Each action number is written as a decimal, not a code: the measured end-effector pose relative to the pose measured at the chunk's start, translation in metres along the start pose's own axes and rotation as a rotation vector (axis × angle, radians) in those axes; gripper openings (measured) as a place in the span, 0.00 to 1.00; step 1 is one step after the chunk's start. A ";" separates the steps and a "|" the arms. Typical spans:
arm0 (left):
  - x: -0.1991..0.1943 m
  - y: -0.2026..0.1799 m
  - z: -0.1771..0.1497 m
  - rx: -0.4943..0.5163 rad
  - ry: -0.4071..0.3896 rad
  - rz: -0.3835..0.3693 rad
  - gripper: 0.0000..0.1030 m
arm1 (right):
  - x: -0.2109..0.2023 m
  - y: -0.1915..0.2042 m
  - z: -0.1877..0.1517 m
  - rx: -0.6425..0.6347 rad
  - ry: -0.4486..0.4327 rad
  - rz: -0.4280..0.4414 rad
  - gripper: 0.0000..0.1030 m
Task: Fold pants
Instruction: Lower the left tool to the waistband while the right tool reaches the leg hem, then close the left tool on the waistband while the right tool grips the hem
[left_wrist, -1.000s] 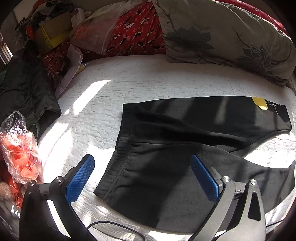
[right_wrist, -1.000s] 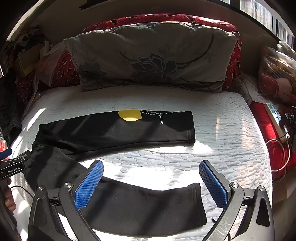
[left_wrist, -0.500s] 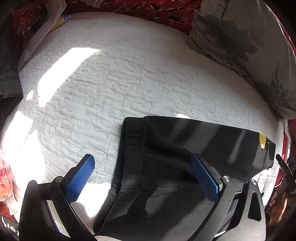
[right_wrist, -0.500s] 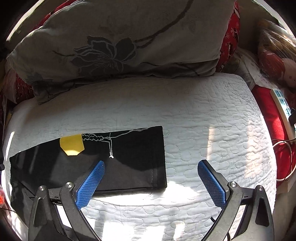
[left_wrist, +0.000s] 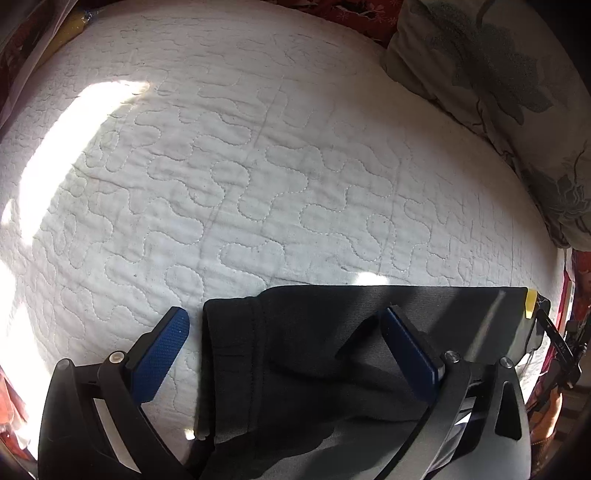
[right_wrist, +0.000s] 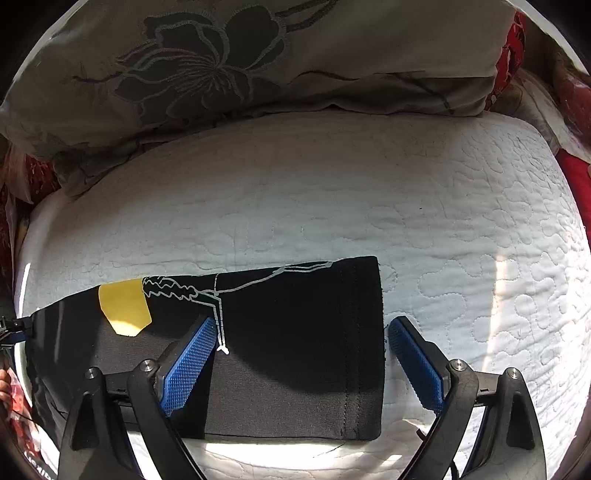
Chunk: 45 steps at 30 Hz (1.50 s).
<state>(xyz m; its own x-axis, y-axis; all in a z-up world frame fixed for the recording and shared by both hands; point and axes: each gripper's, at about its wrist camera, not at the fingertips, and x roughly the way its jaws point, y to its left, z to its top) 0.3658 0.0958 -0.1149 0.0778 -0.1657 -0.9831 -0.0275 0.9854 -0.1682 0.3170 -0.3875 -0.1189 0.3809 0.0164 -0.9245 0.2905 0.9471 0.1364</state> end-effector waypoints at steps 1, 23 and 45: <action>0.000 -0.004 0.003 0.016 0.001 -0.016 0.97 | 0.000 0.004 0.002 -0.017 0.002 0.002 0.92; -0.027 -0.058 0.010 0.380 0.010 -0.119 0.78 | -0.012 -0.013 0.010 -0.041 0.045 0.179 0.54; -0.021 -0.043 -0.018 0.267 -0.046 -0.018 0.30 | -0.035 0.012 0.011 -0.125 -0.002 0.071 0.16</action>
<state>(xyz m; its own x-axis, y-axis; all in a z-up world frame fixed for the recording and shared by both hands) 0.3472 0.0560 -0.0885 0.1217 -0.1873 -0.9747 0.2378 0.9589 -0.1546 0.3170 -0.3805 -0.0804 0.3985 0.0842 -0.9133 0.1511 0.9762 0.1559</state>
